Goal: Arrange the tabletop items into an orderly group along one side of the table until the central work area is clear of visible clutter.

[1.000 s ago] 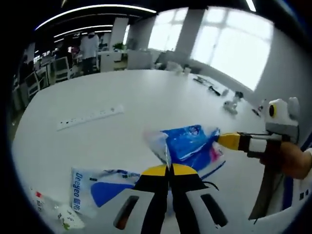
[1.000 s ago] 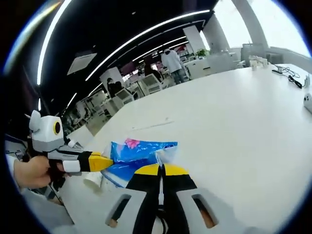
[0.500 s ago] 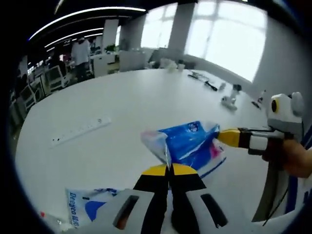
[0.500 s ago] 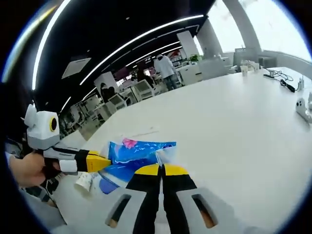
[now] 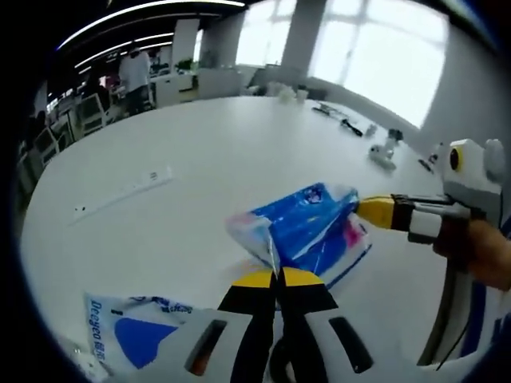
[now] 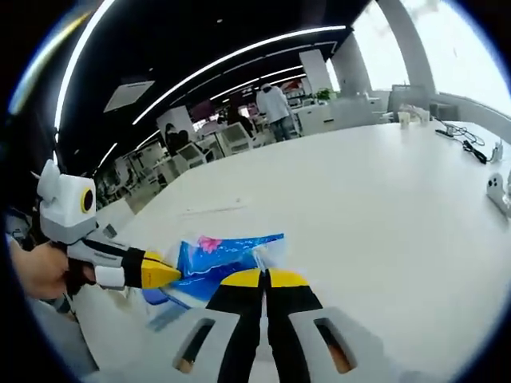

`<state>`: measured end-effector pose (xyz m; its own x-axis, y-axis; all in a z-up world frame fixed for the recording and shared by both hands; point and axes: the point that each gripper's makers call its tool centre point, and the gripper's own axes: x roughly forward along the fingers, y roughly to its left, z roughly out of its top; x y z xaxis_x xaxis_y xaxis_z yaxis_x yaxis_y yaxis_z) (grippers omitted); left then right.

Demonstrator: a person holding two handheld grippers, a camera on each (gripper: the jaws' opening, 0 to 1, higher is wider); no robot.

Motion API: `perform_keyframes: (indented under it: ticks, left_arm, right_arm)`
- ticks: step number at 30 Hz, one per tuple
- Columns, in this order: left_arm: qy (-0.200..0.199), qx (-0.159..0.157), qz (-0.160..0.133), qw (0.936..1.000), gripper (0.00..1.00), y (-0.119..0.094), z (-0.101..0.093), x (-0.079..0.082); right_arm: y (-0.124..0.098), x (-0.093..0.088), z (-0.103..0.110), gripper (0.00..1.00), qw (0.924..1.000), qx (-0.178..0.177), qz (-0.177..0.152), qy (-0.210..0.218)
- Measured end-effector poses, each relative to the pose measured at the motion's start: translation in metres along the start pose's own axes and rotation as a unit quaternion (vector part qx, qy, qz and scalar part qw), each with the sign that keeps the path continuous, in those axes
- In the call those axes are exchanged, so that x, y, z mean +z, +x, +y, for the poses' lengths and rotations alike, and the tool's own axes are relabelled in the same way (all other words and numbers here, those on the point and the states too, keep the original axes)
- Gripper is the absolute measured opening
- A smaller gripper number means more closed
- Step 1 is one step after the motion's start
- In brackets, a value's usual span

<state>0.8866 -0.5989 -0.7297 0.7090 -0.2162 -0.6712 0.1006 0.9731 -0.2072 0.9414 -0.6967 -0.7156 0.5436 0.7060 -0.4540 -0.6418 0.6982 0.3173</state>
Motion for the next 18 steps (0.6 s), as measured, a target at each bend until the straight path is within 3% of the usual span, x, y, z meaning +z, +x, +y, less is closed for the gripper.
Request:
perform_keyframes:
  ticks: [18]
  left_arm:
    - [-0.033, 0.017, 0.025, 0.9990, 0.00, 0.030, 0.003, -0.031]
  right_arm:
    - [0.015, -0.031, -0.019, 0.00, 0.9995, 0.009, 0.031, -0.001]
